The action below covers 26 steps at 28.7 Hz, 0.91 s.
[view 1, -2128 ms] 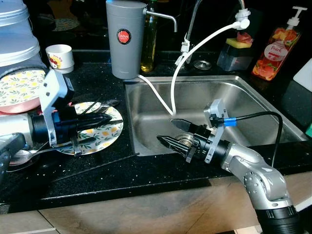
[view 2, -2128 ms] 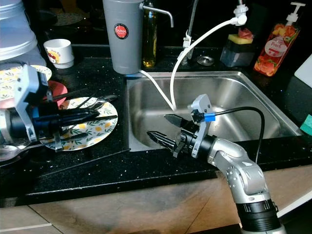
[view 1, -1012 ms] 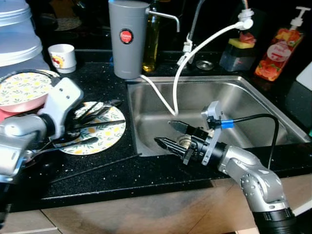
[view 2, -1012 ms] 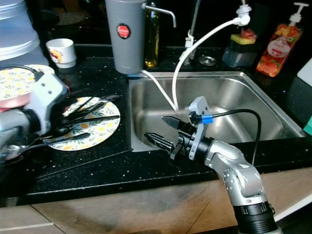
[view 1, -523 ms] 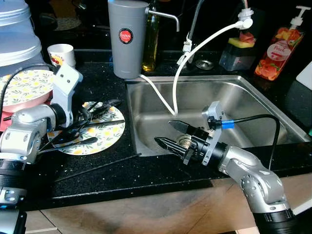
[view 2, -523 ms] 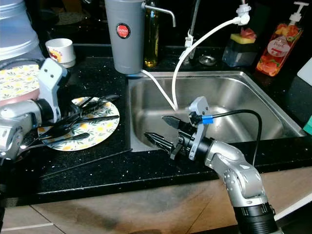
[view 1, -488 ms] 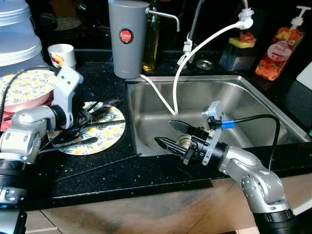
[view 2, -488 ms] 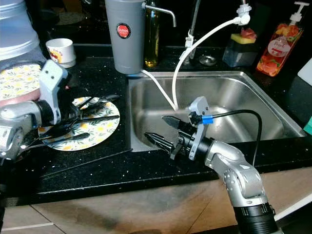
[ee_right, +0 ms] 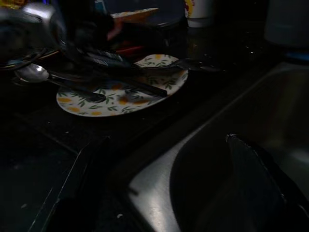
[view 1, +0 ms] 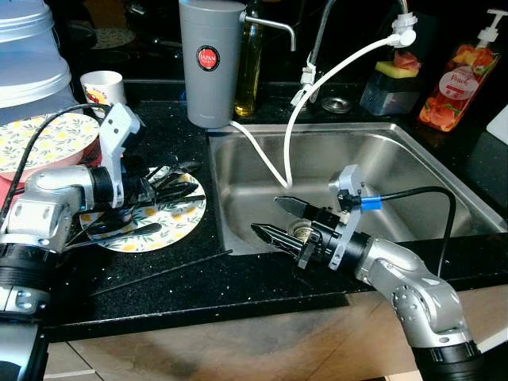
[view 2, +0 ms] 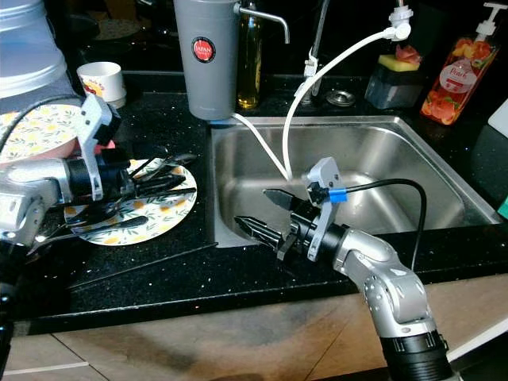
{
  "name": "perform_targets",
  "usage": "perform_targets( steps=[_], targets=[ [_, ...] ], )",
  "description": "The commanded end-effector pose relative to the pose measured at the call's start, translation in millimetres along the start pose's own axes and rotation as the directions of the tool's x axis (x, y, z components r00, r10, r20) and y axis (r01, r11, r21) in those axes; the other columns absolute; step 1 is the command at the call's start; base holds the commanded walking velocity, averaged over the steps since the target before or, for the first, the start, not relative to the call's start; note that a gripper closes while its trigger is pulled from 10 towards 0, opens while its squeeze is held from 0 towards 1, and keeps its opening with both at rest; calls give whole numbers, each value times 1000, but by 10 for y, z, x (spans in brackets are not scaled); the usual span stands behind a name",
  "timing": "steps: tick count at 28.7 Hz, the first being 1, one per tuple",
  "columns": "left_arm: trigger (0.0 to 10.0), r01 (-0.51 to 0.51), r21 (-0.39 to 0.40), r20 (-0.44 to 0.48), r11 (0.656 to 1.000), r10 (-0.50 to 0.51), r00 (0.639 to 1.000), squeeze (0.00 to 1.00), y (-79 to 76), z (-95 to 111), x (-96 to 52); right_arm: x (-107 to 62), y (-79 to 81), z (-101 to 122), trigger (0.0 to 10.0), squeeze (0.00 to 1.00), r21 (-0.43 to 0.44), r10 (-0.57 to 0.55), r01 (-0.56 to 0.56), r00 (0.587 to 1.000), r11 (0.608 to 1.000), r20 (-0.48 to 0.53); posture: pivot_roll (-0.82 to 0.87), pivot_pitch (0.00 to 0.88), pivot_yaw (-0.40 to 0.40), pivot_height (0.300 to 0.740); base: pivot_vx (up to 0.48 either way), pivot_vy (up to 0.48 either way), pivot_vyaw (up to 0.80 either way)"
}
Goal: Kitchen organization
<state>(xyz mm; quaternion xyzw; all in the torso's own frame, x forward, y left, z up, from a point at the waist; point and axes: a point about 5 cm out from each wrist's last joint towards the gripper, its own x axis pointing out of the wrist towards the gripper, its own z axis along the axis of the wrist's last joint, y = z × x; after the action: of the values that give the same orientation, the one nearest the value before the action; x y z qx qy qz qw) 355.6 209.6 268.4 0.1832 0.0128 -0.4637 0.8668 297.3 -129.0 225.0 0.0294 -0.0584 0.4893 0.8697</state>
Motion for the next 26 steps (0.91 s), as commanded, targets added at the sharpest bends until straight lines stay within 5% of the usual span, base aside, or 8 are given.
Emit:
perform_targets(
  steps=[1, 15, 16, 17, 18, 20, 26],
  targets=[
    [10000, 40, 31, -43, 999, -38, 998, 0, -25, -65, 50, -19, 37, -19, 10000, 0, 12, 23, -23, 1000, 1000, -10, -18, 124, -38, 740, 0, 0, 0],
    [10000, 105, 5, -116, 994, -103, 988, 0, -36, -260, 153, -32, 77, -15, 10000, 0, 20, 57, -56, 998, 998, -18, -22, 111, -40, 740, 0, 0, 0],
    [7059, 123, -6, -109, 992, -123, 986, 0, -37, -251, 164, -33, 79, -11, 10000, 0, 21, 59, -59, 998, 998, -18, -22, 111, -40, 740, 0, 0, 0],
    [7059, 128, -8, -108, 992, -128, 986, 0, -35, -251, 166, -34, 80, -10, 10000, 0, 21, 60, -60, 998, 998, -18, -22, 111, -40, 740, 0, 0, 0],
    [863, 136, -18, -102, 991, -137, 985, 0, -33, -244, 170, -32, 79, -10, 10000, 0, 22, 61, -60, 998, 998, -18, -24, 106, -40, 740, 0, 0, 0],
    [0, 147, -30, -94, 989, -149, 984, 0, -30, -230, 175, -31, 78, -9, 10000, 0, 22, 63, -63, 998, 998, -18, -24, 107, -40, 740, 0, 0, 0],
    [0, 153, -18, -81, 988, -154, 985, 0, -8, -203, 184, -32, 79, 23, 10000, 0, 20, 64, -65, 998, 998, 18, -23, 115, -39, 740, 0, 0, 0]
  ],
)
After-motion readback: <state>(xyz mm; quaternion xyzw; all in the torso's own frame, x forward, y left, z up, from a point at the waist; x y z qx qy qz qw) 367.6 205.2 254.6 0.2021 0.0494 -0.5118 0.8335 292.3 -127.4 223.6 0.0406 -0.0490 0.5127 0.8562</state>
